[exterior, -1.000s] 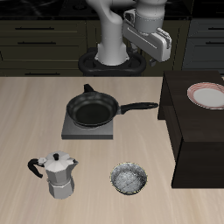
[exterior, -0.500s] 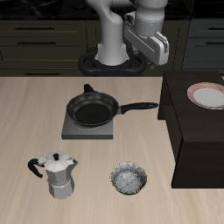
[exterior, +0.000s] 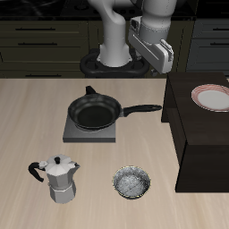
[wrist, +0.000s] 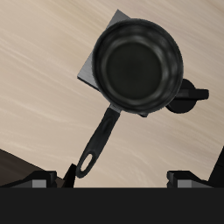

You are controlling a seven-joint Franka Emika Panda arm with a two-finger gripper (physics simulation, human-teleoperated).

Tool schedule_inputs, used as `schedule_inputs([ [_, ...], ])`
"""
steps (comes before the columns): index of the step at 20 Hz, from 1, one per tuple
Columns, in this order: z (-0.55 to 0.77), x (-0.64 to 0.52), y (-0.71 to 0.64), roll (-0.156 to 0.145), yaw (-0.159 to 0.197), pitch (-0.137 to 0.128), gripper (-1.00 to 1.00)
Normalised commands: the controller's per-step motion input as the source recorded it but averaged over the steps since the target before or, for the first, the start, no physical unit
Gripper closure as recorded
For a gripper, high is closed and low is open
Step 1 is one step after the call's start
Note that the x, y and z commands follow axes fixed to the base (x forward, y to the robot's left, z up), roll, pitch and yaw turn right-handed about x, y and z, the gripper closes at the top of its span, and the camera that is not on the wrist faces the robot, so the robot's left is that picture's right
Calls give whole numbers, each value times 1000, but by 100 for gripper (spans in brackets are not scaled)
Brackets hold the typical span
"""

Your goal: Place the frypan on the top layer of the shelf

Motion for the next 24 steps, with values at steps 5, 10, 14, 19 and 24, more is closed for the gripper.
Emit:
schedule_inputs([
  [5, -89, -37, 77, -2, 45, 5, -100],
  [10, -79, -27, -8, -36, 45, -30, -100],
  [14, -169, 86, -100, -33, 41, -1, -100],
  [19, -214, 133, -313, -40, -61, 46, -100],
  [24, -151, 0, -150, -30, -53, 28, -100],
])
